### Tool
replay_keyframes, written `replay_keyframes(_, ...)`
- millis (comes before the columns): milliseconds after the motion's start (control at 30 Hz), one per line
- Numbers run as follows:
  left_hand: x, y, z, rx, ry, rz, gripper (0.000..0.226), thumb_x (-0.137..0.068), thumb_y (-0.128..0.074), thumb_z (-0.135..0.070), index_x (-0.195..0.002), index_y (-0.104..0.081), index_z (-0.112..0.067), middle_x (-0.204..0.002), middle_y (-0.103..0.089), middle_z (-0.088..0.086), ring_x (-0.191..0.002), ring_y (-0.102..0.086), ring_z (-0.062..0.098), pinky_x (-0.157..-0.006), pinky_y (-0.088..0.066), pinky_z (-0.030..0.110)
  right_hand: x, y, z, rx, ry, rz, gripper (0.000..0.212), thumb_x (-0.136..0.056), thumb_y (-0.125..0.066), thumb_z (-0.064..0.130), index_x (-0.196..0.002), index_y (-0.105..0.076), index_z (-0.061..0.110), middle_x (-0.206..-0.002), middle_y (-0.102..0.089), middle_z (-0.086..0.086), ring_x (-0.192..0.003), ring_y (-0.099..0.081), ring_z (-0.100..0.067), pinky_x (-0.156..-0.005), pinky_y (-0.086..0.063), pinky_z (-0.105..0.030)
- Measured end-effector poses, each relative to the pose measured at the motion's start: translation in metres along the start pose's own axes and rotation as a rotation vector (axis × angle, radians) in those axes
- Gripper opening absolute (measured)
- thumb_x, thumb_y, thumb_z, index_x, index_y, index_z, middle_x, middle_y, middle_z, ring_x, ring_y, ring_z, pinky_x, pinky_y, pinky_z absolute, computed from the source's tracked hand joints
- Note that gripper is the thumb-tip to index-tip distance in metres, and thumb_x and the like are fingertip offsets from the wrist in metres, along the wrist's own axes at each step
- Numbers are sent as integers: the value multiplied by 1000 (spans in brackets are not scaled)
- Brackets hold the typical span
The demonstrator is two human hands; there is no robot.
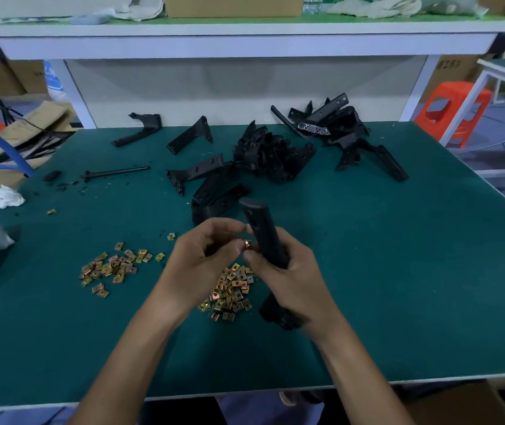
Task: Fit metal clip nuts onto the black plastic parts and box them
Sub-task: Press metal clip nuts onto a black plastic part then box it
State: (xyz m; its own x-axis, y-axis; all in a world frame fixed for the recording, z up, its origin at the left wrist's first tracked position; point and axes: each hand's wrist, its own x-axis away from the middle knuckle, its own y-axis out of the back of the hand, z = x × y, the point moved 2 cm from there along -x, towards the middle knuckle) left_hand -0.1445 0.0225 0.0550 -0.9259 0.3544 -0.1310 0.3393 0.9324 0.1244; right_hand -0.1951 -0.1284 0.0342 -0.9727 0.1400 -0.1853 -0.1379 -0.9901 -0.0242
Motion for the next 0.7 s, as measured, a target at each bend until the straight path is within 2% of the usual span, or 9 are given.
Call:
replay_keyframes(67,-2,1,0,-21,5,-12,18,-93,-68,-4,-101,-71,-20,-91,-74,0,-83,-67,8,-73,-52,17,-2,-3,0,-7,-8,-45,20,-92,-74,14,-109,-74,25,-95,-74,-12,-94,-69,-37,-91,-57,-53)
replay_keyframes(100,-2,2,1,-33,13,-12,16,-92,-68,-5,-100,-71,-19,-91,-75,0,-84,-68,10,-73,-53,18,-3,-3,-2,-12,-17,-61,17,-91,-75,15,-107,-74,23,-96,-74,-16,-94,-69,-39,-91,-56,-56)
replay_keyframes(167,-1,5,4,-64,33,-38,15,-92,-69,-7,-98,-72,-21,-91,-76,-3,-85,-69,10,-74,-54,18,-3,-1,-7,-1,-40,-81,11,-89,-77,17,-99,-76,22,-92,-73,-12,-86,-70,-25,-84,-60,-45)
replay_keyframes(267,-1,15,9,-192,42,-131,16,-97,-65,-17,-102,-71,-30,-96,-74,-18,-91,-68,1,-77,-52,14,-6,6,-16,-29,-126,-186,7,-90,-75,22,-97,-76,22,-81,-71,6,-77,-62,-4,-73,-51,-22)
replay_keyframes(367,4,22,14,-153,93,-164,18,-99,-61,-21,-106,-71,-35,-98,-71,-27,-95,-63,-10,-74,-47,5,-7,19,-23,61,-239,-288,35,-99,-60,46,-98,-74,14,-95,-75,1,-92,-64,-6,-87,-49,-30)
replay_keyframes(433,13,20,18,-91,144,-179,20,-99,-61,-22,-100,-74,-37,-93,-72,-22,-82,-62,-8,-69,-47,8,0,30,-23,76,-245,-353,41,-102,-46,56,-103,-76,28,-109,-74,12,-106,-66,-1,-96,-48,-27)
replay_keyframes(500,24,12,23,32,221,-192,22,-99,-62,-18,-96,-76,-35,-87,-72,-15,-73,-59,-3,-69,-50,16,11,41,-21,4,-276,-384,52,-97,-37,69,-102,-75,34,-100,-74,7,-92,-70,-10,-79,-54,-30)
replay_keyframes(600,40,-12,27,202,343,-170,21,-96,-63,-8,-96,-78,-22,-88,-77,-1,-74,-63,5,-70,-51,21,31,49,-17,-248,-275,-322,66,-92,-41,76,-101,-75,20,-72,-66,-6,-56,-63,-19,-41,-46,-30)
replay_keyframes(700,52,-40,22,362,396,-96,21,-92,-65,-1,-89,-80,-15,-85,-77,3,-71,-65,9,-62,-52,18,50,44,-13,-444,-272,-268,42,-82,-68,60,-101,-75,23,-82,-71,-3,-70,-69,-14,-51,-54,-26)
